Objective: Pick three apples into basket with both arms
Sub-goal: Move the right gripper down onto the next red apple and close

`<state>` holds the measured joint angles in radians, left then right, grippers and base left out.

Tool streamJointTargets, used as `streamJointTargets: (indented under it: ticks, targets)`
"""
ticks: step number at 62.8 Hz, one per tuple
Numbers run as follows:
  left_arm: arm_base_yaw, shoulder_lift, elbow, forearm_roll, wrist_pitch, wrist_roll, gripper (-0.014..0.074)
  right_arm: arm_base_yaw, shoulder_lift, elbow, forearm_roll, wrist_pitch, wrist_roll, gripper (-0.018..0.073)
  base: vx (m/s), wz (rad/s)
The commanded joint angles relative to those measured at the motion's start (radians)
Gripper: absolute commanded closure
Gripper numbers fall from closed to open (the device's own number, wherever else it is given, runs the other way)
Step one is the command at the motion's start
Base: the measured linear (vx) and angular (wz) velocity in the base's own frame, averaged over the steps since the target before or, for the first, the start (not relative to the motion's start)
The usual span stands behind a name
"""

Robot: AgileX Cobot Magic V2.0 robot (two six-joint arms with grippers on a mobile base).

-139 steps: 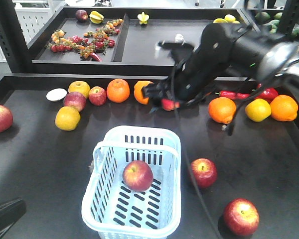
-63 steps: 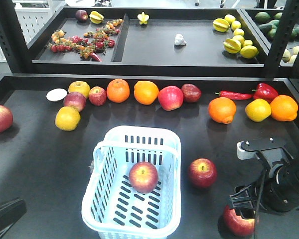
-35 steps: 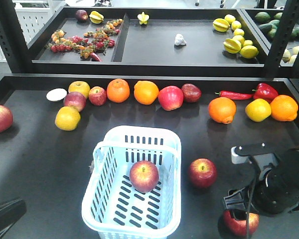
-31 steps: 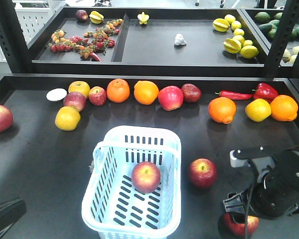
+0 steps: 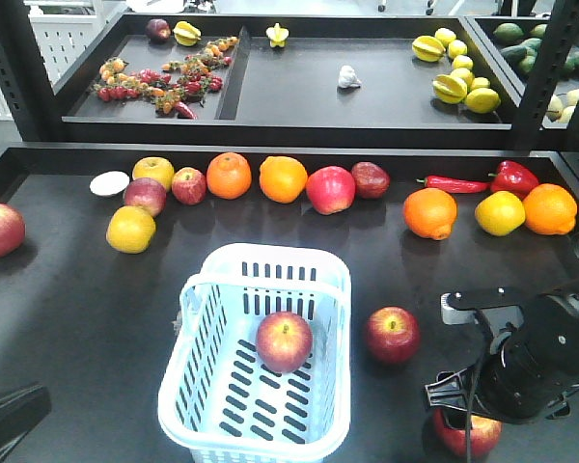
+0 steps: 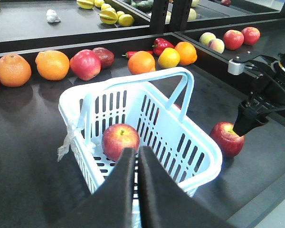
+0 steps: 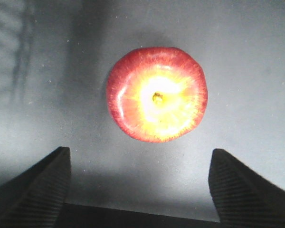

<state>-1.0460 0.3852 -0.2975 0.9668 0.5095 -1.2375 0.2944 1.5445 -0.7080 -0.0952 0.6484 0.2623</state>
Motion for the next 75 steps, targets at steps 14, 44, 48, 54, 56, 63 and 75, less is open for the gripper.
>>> streamJointTargets:
  ticks: [14,44,48,54,56,63,75]
  targets:
    - [-0.003,0.009,-0.028,0.026,-0.027,-0.010,0.0602,-0.005,-0.026,-0.023,-0.021,-0.043,0.061,-0.0064,0.00,0.00]
    - [-0.003,0.009,-0.028,0.026,-0.027,-0.010,0.0602,-0.005,0.065,-0.026,-0.095,-0.085,0.143,-0.0131,0.00,0.00]
    - [-0.003,0.009,-0.028,0.026,-0.027,-0.010,0.0602,-0.005,0.082,-0.026,-0.097,-0.105,0.143,-0.0129,0.00,0.00]
    - [-0.003,0.009,-0.028,0.026,-0.027,-0.010,0.0602,-0.005,0.100,-0.026,-0.097,-0.142,0.143,-0.0127,0.00,0.00]
    - [-0.003,0.009,-0.028,0.026,-0.027,-0.010,0.0602,-0.005,0.105,-0.026,-0.097,-0.152,0.143,-0.0127,0.00,0.00]
    - [-0.003,0.009,-0.028,0.026,-0.027,-0.010,0.0602,-0.005,0.134,-0.026,-0.096,-0.178,0.143,-0.0127,0.00,0.00]
    - [-0.003,0.009,-0.028,0.026,-0.027,-0.010,0.0602,-0.005,0.210,-0.035,-0.097,-0.203,0.140,-0.0125,0.00,0.00]
